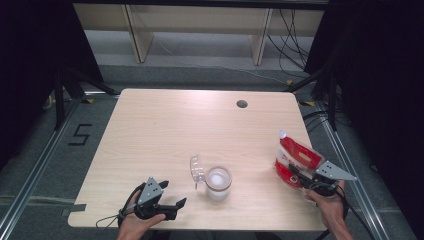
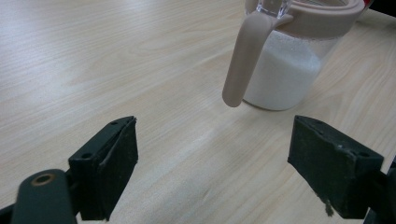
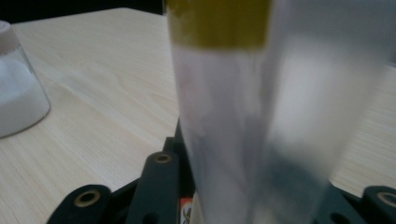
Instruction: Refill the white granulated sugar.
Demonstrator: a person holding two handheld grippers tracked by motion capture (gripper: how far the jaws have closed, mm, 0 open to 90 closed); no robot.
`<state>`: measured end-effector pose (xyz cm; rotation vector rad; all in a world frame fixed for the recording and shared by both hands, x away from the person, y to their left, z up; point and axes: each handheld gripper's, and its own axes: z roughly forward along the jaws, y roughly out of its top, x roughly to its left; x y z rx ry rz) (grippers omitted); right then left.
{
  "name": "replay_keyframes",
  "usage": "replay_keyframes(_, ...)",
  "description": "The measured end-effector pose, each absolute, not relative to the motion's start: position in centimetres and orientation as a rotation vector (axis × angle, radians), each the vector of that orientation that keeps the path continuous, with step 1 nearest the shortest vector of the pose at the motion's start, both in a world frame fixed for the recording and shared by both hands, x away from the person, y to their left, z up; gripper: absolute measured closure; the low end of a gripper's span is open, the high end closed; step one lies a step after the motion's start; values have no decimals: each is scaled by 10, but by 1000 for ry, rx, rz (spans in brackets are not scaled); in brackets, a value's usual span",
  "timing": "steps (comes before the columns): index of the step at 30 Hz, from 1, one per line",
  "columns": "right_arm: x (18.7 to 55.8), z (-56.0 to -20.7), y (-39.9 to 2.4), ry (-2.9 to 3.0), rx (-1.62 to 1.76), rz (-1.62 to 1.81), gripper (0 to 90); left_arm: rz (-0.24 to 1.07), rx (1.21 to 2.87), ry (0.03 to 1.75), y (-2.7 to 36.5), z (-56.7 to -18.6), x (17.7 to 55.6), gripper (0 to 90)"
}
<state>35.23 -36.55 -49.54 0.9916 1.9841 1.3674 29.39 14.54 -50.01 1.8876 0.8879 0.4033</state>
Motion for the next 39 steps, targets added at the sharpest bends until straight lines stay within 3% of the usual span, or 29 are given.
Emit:
replay_keyframes(26,345,-490,-372,1911,1077,1381,373,403,1891,883,146,-500,294,153)
replay_keyframes(39,320,-480,-368,1912,1129,1305,311,406,1888,882,145,-500,294,152)
